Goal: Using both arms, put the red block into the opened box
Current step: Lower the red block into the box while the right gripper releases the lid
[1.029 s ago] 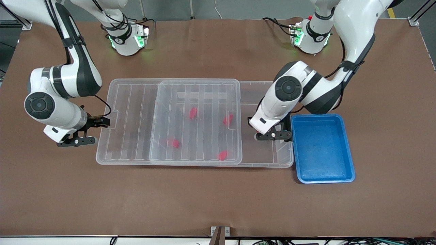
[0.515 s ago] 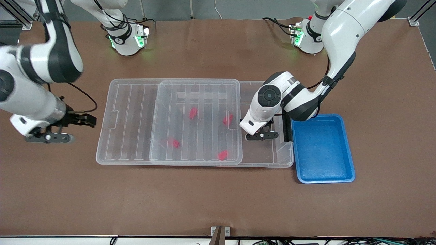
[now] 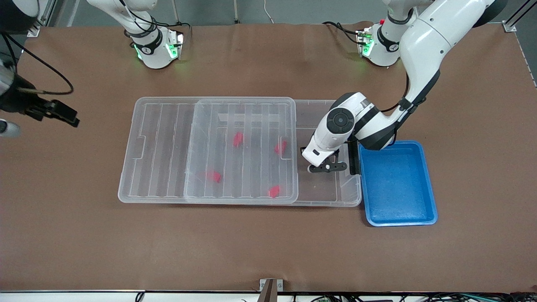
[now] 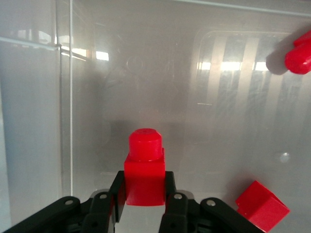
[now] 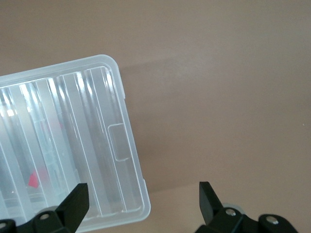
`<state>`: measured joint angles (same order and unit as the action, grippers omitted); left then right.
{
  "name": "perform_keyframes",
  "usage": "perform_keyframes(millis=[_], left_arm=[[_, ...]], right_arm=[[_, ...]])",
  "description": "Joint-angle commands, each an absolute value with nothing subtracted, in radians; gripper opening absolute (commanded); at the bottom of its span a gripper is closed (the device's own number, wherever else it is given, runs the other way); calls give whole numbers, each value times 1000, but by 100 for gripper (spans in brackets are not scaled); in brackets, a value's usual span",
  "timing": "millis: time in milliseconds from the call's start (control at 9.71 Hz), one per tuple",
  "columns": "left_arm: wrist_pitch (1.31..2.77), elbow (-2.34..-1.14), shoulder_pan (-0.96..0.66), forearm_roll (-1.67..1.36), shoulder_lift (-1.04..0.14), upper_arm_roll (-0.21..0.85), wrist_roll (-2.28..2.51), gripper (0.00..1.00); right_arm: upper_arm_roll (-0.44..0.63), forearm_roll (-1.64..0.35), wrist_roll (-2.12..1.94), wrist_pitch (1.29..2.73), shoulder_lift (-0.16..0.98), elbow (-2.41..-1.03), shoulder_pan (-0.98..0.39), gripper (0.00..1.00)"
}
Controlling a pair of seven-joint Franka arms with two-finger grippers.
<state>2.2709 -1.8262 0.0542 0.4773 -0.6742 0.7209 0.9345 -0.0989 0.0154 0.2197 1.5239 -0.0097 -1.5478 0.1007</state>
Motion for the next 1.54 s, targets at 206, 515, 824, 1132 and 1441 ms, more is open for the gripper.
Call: perform_keyframes(millis=[206,515,824,1132,1441], left_arm=[[2293,-1835,46,546,-733,715,953,18],[2293,-1832,48,548,-727,704,946,82],[2245,-1796,54,548,-698,707,943,93],[2189,-1770,54,548,-660,715,940,99],[2116,-1743,60,543,-583,744,939,99]], right_arm=[[60,-48,-15,1458,-67,-1565,100,100],[-3,35,-14,1474,-60,-1577,100,100],[-23,46,-14,1483,-58,-1577,101,100],[-23,46,-12,1482,-58,-1577,101,100],[-21,45,-12,1538,-37,-1603,106,90]])
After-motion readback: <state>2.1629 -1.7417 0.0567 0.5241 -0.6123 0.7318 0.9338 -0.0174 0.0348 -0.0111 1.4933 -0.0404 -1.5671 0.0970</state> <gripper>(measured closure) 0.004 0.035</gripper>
